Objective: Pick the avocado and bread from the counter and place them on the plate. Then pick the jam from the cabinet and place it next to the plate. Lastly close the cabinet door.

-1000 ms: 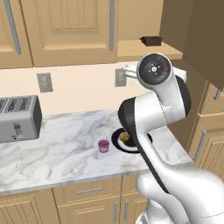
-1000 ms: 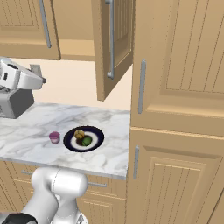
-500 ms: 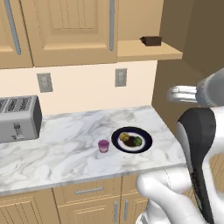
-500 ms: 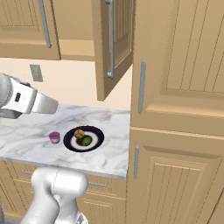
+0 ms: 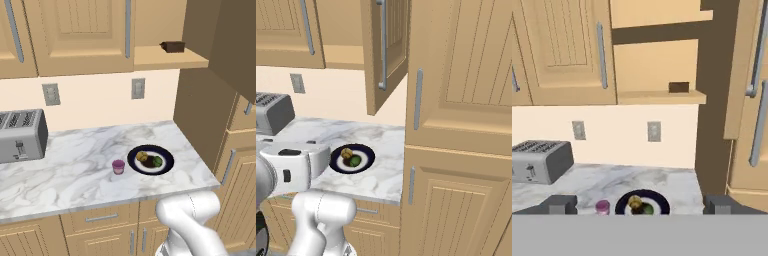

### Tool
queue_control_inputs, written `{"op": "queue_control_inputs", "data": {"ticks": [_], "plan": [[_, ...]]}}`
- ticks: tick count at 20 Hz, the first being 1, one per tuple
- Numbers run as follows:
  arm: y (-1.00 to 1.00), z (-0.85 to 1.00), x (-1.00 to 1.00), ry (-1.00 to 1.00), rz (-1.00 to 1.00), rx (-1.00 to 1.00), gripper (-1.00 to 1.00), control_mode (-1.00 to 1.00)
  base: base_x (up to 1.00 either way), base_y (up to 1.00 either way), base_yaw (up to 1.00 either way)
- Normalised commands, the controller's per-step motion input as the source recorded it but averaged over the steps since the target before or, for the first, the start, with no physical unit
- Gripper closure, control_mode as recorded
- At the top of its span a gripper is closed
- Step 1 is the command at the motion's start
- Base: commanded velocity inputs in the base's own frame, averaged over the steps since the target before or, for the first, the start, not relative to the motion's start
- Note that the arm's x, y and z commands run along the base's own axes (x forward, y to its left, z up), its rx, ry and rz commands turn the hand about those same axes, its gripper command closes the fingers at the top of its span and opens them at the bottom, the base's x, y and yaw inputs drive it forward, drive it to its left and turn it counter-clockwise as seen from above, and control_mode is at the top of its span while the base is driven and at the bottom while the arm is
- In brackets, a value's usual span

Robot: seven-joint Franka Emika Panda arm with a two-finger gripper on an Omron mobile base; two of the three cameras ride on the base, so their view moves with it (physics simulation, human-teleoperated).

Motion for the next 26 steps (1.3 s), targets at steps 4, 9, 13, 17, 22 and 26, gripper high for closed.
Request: {"op": "queue_control_inputs", "data": {"ticks": [4,9,13,17,22,26], "plan": [[-0.16,0.0,-0.68,-0.47,0.25,0.0,-1.0,-1.0,0.0,0.0,0.0],[-0.08,0.0,-0.12,-0.2,0.09,0.0,-1.0,-1.0,0.0,0.0,0.0],[0.0,0.0,0.14,-0.02,0.0,0.0,-1.0,-1.0,0.0,0.0,0.0],[0.0,0.0,0.58,-0.01,0.0,0.0,-1.0,-1.0,0.0,0.0,0.0],[-0.06,0.0,0.62,0.01,0.0,0.02,-1.0,-1.0,0.0,0.0,0.0],[-0.2,0.0,0.46,0.0,-0.01,0.03,-1.0,-1.0,0.0,0.0,0.0]]}}
